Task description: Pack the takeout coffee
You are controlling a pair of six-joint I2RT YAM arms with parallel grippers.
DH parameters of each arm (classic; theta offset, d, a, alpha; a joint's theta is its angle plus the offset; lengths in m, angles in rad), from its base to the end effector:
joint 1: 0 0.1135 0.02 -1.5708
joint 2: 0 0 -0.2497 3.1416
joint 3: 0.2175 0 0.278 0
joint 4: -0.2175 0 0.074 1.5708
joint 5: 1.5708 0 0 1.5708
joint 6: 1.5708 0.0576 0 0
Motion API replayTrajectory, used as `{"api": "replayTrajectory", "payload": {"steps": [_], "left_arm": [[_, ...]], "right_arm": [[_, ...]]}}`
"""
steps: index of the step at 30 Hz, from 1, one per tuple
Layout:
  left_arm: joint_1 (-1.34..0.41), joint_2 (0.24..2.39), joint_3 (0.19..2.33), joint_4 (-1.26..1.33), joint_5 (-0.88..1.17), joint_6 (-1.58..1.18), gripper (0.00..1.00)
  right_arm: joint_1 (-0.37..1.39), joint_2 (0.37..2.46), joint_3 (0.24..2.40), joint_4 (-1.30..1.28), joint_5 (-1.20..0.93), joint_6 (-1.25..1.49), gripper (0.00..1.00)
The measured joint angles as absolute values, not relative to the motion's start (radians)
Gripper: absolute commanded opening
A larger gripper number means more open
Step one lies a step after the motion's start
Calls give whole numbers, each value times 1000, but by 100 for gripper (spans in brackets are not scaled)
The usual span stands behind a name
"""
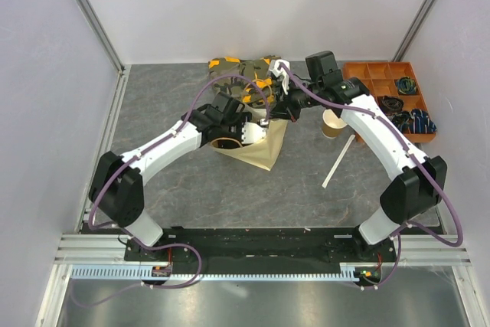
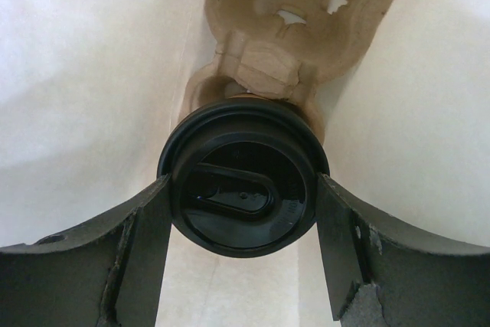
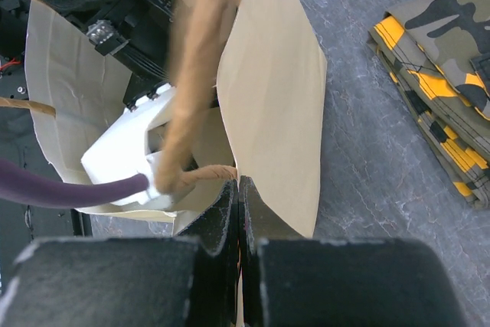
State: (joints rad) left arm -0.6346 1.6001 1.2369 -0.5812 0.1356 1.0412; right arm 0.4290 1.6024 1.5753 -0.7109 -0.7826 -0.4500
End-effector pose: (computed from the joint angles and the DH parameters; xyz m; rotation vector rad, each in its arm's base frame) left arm 0.3008 -0.2311 0.2165 1.8964 1.6330 -0.0028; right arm 0.3340 0.1974 0.3384 -1.2765 1.7881 0.8816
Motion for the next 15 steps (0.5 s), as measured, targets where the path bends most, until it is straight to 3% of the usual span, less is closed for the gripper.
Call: {"api": "replayTrajectory", "payload": {"steps": [15], "left_arm": [[-619, 1707, 1359, -662, 159, 1056, 4]], "right_arm": [[403, 1647, 1617, -746, -789, -499, 0]]}}
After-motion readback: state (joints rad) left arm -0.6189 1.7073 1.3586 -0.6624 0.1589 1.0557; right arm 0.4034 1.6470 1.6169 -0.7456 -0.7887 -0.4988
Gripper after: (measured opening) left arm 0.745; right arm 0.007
